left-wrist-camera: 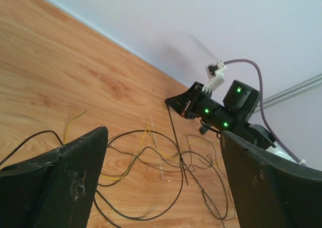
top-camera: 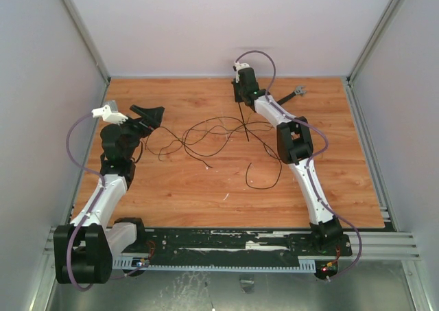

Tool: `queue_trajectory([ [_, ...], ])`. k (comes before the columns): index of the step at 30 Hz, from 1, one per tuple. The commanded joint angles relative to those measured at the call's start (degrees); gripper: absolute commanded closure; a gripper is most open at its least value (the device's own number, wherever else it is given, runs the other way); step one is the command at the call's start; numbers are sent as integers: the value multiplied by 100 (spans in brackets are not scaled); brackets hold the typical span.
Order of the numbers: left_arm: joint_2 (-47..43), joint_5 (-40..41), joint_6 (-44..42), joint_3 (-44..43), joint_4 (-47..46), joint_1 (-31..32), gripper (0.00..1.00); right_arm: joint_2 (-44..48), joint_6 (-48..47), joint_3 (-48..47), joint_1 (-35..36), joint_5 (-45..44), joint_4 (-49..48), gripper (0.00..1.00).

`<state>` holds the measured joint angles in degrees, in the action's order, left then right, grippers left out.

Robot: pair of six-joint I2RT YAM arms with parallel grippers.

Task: Zip-tie the wires
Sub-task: Pick up the ribbon at the center of the board.

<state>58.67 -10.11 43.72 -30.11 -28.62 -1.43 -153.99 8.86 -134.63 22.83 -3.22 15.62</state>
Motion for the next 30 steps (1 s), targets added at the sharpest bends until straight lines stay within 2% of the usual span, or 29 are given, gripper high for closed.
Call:
queue_trajectory([
  [1,-40,64,-140,-30,-154,-23,2,-153,-86,-96,-23,-94,186,100],
  [7,-36,48,-111,-32,-161,-23,2,207,-172,340,-1,161,-575,100],
  [20,-140,-5,-100,-39,-152,-18,2,1464,-311,453,90,472,-1894,100],
  [26,-155,-328,-109,-115,-261,-21,2,1805,-153,47,102,790,-2284,100],
  [30,-344,-623,80,-147,-489,-21,2,2256,40,159,103,1285,-2633,100],
])
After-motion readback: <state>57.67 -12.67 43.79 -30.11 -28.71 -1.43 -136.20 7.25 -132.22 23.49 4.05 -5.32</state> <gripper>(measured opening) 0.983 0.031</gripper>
